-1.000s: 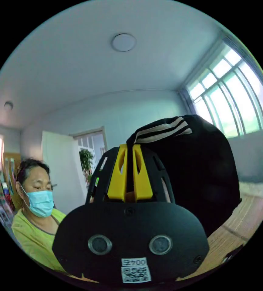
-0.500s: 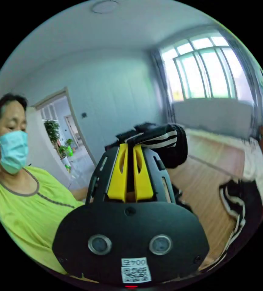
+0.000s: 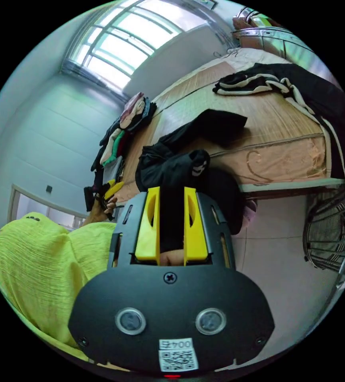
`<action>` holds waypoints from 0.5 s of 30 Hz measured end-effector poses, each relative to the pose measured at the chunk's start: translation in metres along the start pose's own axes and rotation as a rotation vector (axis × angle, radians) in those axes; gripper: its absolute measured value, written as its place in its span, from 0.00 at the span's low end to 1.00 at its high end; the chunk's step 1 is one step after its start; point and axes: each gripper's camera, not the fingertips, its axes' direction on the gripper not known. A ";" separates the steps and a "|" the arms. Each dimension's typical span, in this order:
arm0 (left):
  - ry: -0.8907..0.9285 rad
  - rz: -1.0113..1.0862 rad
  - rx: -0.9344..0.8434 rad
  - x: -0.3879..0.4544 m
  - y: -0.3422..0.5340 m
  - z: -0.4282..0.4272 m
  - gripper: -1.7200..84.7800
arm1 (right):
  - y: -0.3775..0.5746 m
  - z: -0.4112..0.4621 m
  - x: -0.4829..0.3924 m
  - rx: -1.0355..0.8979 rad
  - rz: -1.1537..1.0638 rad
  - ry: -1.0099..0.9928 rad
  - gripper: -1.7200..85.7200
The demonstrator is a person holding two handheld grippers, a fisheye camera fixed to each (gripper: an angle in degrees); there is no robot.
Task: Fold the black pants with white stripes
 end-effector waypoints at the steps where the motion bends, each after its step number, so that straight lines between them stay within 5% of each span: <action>1: -0.020 0.014 -0.021 0.002 -0.004 0.011 0.21 | 0.004 -0.005 -0.008 0.059 0.003 -0.004 0.14; 8: -0.186 0.180 -0.080 0.020 -0.049 0.057 0.21 | -0.019 0.032 -0.094 0.263 -0.121 0.107 0.06; 15: -0.260 0.426 -0.116 0.057 -0.101 0.131 0.20 | -0.021 0.149 -0.116 0.001 -0.035 0.129 0.11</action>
